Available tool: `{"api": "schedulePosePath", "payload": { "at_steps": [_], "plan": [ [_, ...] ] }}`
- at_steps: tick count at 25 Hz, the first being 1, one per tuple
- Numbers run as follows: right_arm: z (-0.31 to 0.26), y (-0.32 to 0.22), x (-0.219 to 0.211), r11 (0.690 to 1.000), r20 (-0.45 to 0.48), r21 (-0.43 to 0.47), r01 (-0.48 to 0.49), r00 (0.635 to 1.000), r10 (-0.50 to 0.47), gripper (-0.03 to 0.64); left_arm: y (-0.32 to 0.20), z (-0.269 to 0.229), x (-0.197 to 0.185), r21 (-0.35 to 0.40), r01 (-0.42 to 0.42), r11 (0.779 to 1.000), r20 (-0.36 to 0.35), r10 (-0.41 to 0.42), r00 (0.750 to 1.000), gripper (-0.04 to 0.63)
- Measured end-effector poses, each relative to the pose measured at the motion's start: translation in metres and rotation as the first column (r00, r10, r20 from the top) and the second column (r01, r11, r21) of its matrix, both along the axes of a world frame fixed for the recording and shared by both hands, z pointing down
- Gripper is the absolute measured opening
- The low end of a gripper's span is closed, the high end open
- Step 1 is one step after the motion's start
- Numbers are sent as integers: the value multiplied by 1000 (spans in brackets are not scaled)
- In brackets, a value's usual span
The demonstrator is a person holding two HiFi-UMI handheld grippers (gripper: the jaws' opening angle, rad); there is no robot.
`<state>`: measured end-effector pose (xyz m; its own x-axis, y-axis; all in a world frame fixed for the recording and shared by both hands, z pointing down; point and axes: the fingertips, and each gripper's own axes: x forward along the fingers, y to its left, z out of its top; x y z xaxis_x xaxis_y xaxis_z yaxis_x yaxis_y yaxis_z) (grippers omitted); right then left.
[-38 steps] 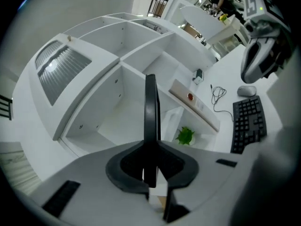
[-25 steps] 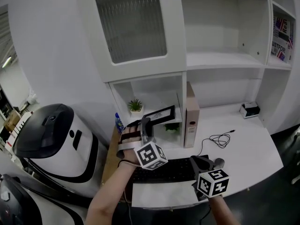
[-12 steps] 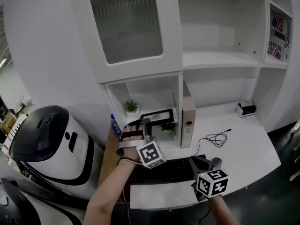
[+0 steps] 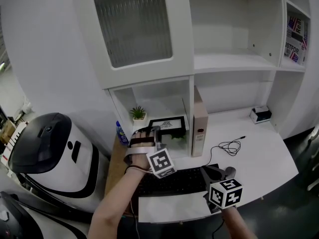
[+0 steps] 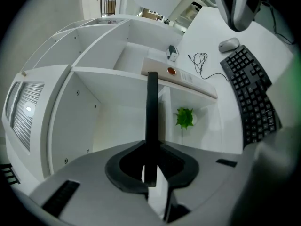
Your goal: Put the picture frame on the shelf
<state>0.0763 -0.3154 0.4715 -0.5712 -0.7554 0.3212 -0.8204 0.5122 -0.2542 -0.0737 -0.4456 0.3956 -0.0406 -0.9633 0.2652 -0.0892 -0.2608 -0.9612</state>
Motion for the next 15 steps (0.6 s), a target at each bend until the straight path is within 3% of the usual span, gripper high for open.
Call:
{"api": "schedulePosePath", "payload": {
  "at_steps": [15],
  "plan": [
    [7,-5,4,1000,-9,-18,0,1000,0,0,-10,25,0,-107,49,993,31,-46,998,57]
  ]
}}
